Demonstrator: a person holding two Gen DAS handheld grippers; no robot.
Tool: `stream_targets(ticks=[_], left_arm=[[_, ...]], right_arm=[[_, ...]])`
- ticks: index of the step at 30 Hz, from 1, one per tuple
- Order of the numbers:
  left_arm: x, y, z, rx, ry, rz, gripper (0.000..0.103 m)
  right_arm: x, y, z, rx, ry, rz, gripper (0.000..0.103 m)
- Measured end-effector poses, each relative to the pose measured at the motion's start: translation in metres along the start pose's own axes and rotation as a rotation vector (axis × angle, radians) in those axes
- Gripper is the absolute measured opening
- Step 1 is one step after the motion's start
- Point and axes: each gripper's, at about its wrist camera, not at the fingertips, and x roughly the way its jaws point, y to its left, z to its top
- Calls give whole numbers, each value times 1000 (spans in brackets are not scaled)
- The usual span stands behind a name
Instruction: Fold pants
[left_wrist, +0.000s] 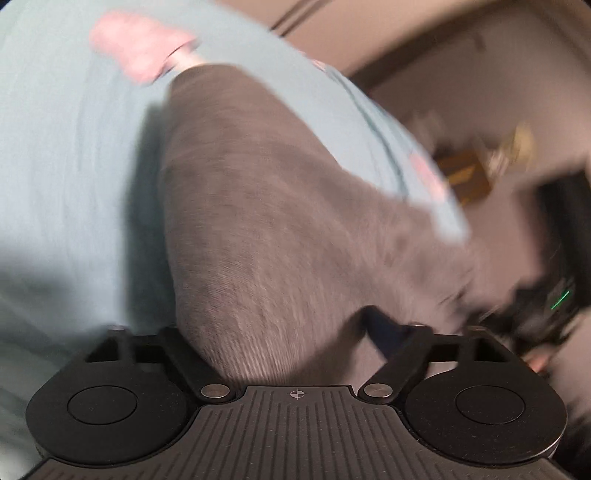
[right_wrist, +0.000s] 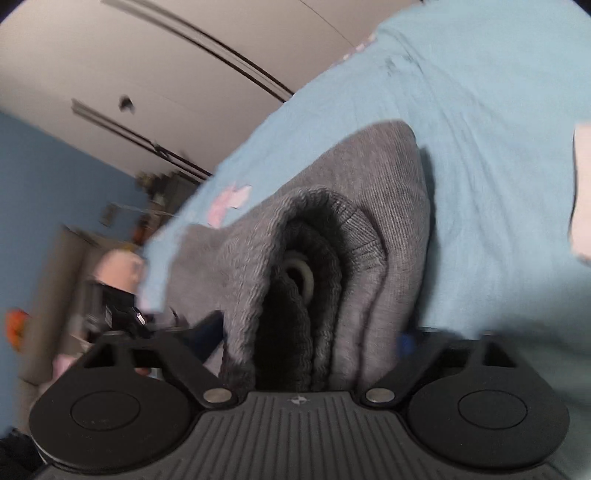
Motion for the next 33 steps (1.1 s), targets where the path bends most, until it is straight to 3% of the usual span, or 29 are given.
stream_targets(ticks=[2, 3, 5, 6, 7, 9, 10, 12, 14, 18, 27, 33], left_arm=[[1, -4, -4, 54, -15, 0, 80], [4, 1, -4, 29, -9, -14, 88], [7, 11, 0, -33, -2, -92, 98], [6, 11, 1, -65, 1, -89, 98], [6, 8, 3, -79, 2, -64, 96], [4, -8, 4, -4, -3, 28, 72], [1, -15, 2, 28, -10, 53, 67], [-8, -24, -1, 36, -49, 58, 43], [-18, -33, -2, 33, -84, 76, 35], [-38, -52, 3, 79, -137, 94, 32], [-57, -85, 41, 121, -234, 115, 28], [-53, -81, 72, 88, -292, 99, 30]], right_arm=[[-10, 3, -4, -17, -33, 71, 67], [-10, 1, -4, -6, -29, 94, 67], [2, -8, 0, 20, -3, 58, 69], [7, -11, 1, 34, 14, 39, 73], [17, -16, 2, 71, 34, 41, 80], [23, -11, 3, 101, 12, 34, 84], [24, -2, 3, 82, 13, -1, 83], [20, 21, -1, -7, -13, -59, 69], [9, 36, -2, -41, -51, -18, 63], [-4, 64, 5, -68, -115, 33, 61], [-15, 93, 26, -107, -169, 9, 59], [-19, 98, 60, -118, -238, 18, 59]])
